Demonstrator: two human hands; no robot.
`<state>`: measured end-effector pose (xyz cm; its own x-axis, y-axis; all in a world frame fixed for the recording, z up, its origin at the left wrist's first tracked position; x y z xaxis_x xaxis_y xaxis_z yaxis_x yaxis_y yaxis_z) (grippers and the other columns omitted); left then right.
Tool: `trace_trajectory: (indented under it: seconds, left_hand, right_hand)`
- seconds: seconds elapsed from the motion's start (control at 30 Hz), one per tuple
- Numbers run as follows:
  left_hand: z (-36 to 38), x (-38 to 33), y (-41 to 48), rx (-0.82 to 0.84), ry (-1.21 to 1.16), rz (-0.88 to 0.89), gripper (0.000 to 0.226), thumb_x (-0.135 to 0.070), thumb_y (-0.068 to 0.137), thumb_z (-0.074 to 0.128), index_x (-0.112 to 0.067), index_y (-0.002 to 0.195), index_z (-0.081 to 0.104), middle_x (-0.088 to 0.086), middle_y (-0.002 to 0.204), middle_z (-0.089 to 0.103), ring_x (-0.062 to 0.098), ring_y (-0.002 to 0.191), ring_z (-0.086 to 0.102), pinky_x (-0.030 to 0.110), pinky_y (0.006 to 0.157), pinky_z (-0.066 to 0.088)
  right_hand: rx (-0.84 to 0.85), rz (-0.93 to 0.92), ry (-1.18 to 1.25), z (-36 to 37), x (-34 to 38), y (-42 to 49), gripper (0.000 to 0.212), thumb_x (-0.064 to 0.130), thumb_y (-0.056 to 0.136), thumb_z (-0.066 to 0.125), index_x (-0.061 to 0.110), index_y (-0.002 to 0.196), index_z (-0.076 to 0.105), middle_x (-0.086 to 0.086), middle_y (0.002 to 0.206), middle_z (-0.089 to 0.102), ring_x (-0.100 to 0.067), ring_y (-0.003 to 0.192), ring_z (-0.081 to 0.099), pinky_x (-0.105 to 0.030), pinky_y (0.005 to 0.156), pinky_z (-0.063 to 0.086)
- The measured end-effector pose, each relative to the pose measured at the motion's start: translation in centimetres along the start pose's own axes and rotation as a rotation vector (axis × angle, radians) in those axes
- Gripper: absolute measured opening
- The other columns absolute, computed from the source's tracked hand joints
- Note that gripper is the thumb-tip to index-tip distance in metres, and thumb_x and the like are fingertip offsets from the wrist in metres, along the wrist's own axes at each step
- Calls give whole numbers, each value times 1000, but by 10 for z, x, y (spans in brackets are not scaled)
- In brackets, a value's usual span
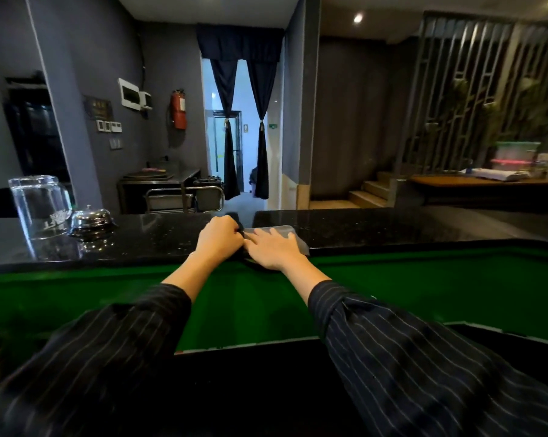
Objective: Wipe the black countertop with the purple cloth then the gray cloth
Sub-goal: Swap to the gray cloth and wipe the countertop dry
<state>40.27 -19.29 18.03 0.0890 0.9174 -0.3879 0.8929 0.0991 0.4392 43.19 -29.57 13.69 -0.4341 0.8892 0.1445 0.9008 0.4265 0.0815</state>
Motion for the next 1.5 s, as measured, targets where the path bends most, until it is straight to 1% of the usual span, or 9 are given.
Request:
trace_trajectory:
  seconds: [0.2,0.4,0.57,0.67,0.87,1.03,1.13,1.33,1.5]
  left_hand:
    - [45,-63,4,186,-27,86,28,-7,83,49,-5,100,71,19,93,71,31,77,62,31,67,48]
    - [84,-105,24,250,70,38,37,-20,93,45,-15,125,63,17,119,66,34,100,63,41,90,52]
    - [119,-108,26,412,323,-69,51,-47,100,20,-35,149,23,0,159,19,30,146,18,68,110,12]
    - [126,-107,21,461,451,-18,50,-41,102,16,-35,151,11,-1,162,3,30,148,6,71,109,11]
    - [123,-109,23,373,398,-71,49,-44,101,21,-36,149,19,0,159,16,31,145,16,66,110,17]
    - [115,-100,35,414,350,-131,49,-53,98,26,-41,145,27,0,151,29,30,140,25,59,110,19]
    - [108,-95,33,390,409,-59,45,-49,100,23,-45,144,25,-3,150,32,28,135,31,56,109,25]
    - [106,-101,29,233,303,3,40,-48,99,28,-46,137,40,-13,149,38,17,136,31,51,107,26]
    - [103,-91,38,144,229,-36,31,-41,98,37,-40,125,53,-10,144,42,19,136,30,53,106,27]
  right_hand:
    - [-26,54,-12,-15,-80,-27,51,49,101,15,39,149,27,4,162,16,-33,149,10,-67,112,4]
    - [7,75,-94,-29,-186,-48,51,43,102,14,37,152,21,3,164,8,-33,150,5,-66,113,3]
    - [29,184,-76,-42,-290,-48,54,53,100,12,41,152,15,5,164,7,-33,150,4,-66,113,4]
    - [59,286,-3,-49,-319,-39,58,58,98,12,39,153,11,3,164,6,-34,150,2,-63,114,-1]
    - [69,464,-81,-50,-286,-2,73,66,94,17,28,155,12,-12,163,8,-46,146,6,-66,114,4]
    - [135,-26,-74,-27,-192,33,64,65,95,16,39,153,9,-3,164,5,-39,149,4,-67,113,-1]
    - [173,-183,-48,-27,-197,50,64,66,95,17,40,153,10,4,164,7,-31,150,6,-64,115,1]
    - [248,-21,3,-20,-255,117,69,71,91,13,41,153,5,5,164,0,-28,151,1,-62,116,-3]
    - [306,76,-66,-26,-211,147,75,68,93,19,28,156,10,-1,163,9,-33,148,14,-57,117,10]
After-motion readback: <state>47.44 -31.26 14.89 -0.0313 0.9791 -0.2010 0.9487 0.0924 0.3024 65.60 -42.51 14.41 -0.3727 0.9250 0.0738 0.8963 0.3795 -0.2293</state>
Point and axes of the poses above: each hand's wrist, its own y-axis towards the middle knuckle, its own z-axis out of the palm, x = y × z, the point moved 8 cm from there along y, towards the middle knuckle
